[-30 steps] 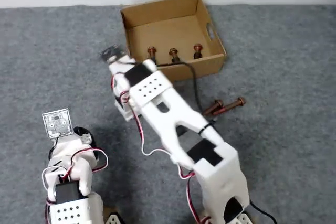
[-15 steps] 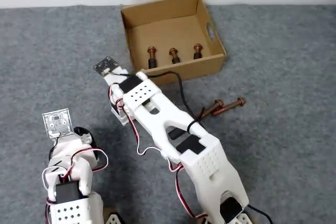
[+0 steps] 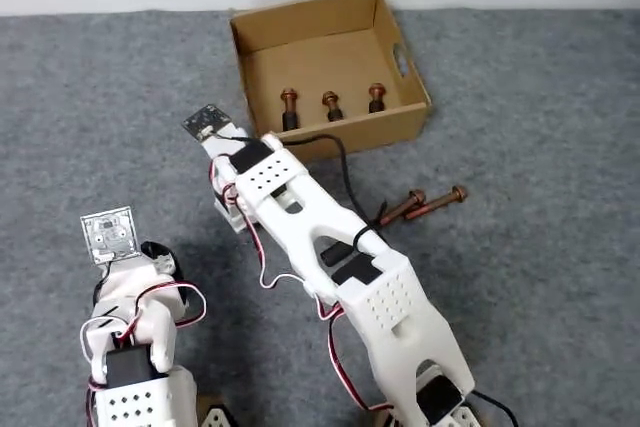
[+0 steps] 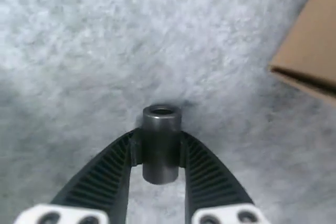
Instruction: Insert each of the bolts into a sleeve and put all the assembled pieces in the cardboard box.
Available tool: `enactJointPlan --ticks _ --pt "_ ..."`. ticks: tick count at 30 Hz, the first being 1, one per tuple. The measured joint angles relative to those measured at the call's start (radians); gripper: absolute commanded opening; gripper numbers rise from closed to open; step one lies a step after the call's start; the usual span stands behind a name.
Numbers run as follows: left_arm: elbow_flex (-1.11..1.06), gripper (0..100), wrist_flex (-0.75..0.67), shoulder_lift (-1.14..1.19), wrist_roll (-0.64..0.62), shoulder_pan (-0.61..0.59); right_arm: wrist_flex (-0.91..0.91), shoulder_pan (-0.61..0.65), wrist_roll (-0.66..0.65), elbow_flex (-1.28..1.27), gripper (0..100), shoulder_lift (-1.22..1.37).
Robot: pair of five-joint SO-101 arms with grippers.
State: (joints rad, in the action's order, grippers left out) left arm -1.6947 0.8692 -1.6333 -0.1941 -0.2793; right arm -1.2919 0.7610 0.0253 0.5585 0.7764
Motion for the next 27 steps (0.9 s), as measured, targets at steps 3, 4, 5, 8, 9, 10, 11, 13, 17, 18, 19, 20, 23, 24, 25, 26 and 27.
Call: enactJointPlan --ticks 3,4,5,8,9,10,11,13,17,18,19,20,23,24,25,26,27 --pt "0.0 0 0.0 0.0 0.0 0.0 -0.094 0.005 0.061 0.092 0.8 0.002" --pt "0.0 0 0.0 0.0 0.0 0.0 -0.132 0.0 0.083 0.13 0.8 0.002" --pt "0.0 0 0.0 0.0 0.0 0.0 -0.175 -0.002 0.106 0.167 0.8 0.002" --pt "0.0 0 0.0 0.0 0.0 0.0 -0.313 0.0 0.161 0.301 0.8 0.002" --pt "0.0 0 0.0 0.0 0.0 0.0 -0.358 0.002 0.172 0.351 0.8 0.002" --pt "0.0 0 0.0 0.0 0.0 0.0 -0.405 0.003 0.18 0.402 0.8 0.002" --pt "0.0 0 0.0 0.0 0.0 0.0 -0.443 0.0 0.187 0.448 0.8 0.002" --pt "0.0 0 0.0 0.0 0.0 0.0 -0.459 -0.017 0.201 0.529 0.8 0.002" --pt "0.0 0 0.0 0.0 0.0 0.0 -0.46 -0.052 0.21 0.578 0.8 -0.048" --pt "0.0 0 0.0 0.0 0.0 0.0 -0.46 -0.058 0.212 0.577 0.8 -0.075" --pt "0.0 0 0.0 0.0 0.0 0.0 -0.46 -0.064 0.212 0.56 0.8 -0.115" --pt "0.0 0 0.0 0.0 0.0 0.0 -0.46 -0.071 0.215 0.529 0.8 -0.161" --pt "0.0 0 0.0 0.0 0.0 0.0 -0.46 -0.101 0.236 0.388 0.8 -0.322" --pt "0.0 0 0.0 0.0 0.0 0.0 -0.46 -0.117 0.247 0.328 0.8 -0.377" --pt "0.0 0 0.0 0.0 0.0 0.0 -0.462 -0.137 0.256 0.265 0.8 -0.439" --pt "0.0 0 0.0 0.0 0.0 0.0 -0.462 -0.161 0.262 0.199 0.8 -0.5" --pt "0.0 0 0.0 0.0 0.0 0.0 -0.462 -0.186 0.267 0.135 0.8 -0.566"
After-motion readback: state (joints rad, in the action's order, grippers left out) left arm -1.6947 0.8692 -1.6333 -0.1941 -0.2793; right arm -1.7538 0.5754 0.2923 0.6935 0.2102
